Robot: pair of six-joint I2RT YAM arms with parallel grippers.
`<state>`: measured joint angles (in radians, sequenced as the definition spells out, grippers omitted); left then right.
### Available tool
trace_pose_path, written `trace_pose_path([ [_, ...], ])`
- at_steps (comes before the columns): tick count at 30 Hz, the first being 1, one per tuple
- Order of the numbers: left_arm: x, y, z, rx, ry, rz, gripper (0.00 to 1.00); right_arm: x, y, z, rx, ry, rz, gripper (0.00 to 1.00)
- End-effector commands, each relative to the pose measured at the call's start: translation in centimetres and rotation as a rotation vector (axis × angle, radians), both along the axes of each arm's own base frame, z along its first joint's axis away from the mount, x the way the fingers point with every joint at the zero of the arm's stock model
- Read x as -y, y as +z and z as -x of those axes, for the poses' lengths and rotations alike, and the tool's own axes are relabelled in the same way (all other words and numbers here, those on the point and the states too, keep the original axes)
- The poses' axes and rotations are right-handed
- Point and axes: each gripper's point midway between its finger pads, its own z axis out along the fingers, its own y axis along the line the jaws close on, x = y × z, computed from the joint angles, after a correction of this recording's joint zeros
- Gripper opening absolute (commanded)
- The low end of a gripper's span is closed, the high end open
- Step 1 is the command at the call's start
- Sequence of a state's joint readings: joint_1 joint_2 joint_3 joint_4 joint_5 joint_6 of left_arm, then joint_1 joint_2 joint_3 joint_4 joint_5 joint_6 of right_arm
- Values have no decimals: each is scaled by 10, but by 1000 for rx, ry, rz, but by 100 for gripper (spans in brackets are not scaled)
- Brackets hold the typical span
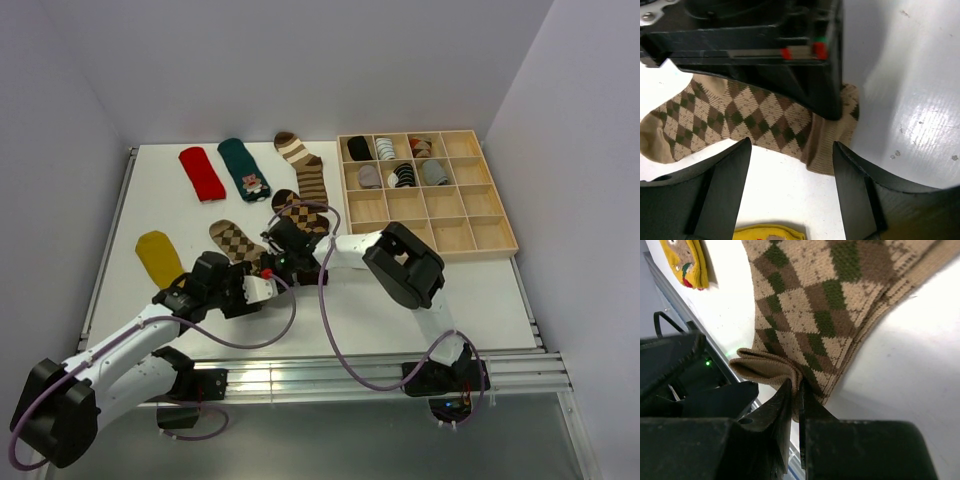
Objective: Roll the socks
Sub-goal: Roll the sock at the center of the board.
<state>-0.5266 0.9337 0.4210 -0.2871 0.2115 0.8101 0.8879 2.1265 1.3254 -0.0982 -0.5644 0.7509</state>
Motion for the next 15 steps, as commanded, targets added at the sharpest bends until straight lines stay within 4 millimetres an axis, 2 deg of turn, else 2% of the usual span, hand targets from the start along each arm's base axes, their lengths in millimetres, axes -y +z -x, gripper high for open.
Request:
trace_pose_path([
  [1, 3, 3, -2, 40, -28, -25, 70, 30, -36, -6, -54, -45, 158, 0],
  [8, 7, 0, 5, 40, -59, -31, 68, 34, -38, -11, -92, -41, 176, 0],
  [15, 13, -3, 8, 49, -98, -34, 71, 42, -35, -21, -159, -64, 163, 0],
])
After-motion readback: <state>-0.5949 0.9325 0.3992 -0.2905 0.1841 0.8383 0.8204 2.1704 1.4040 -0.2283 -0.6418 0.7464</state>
